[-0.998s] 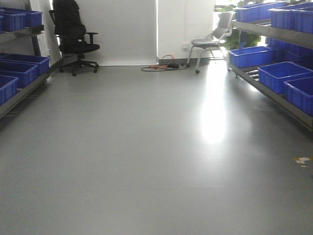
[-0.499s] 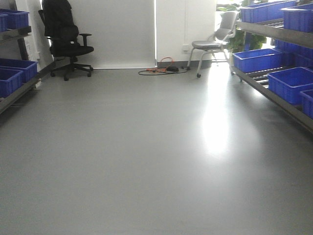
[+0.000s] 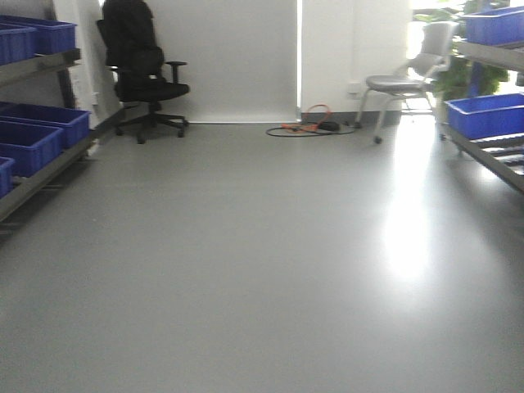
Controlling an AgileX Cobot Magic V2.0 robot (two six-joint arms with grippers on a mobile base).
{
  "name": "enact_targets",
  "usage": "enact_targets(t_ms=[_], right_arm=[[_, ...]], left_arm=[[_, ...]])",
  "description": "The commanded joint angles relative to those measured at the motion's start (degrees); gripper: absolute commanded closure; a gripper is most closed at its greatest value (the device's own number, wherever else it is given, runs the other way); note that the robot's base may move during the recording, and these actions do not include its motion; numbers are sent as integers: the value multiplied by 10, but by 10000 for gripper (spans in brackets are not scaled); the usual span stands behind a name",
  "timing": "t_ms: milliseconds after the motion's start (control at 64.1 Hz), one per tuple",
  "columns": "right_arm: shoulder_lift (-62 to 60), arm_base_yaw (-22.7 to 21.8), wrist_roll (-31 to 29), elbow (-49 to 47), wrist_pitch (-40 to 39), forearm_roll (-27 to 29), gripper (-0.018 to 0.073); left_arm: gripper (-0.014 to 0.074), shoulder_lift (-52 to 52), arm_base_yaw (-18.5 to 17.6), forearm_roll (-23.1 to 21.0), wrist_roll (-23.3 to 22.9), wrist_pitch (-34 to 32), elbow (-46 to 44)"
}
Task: Pick and sort blue part to right shelf
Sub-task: 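Drive the base up to the shelf of blue bins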
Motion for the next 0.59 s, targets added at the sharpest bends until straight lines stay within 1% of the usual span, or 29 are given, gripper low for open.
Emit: enact_targets(t_ms=[0, 577], right_arm=[[5, -3, -4, -17, -53, 0, 155], [5, -3, -4, -17, -53, 0, 155]], left_arm=[[210, 8, 0, -2, -6, -53, -17], [210, 8, 0, -2, -6, -53, -17]])
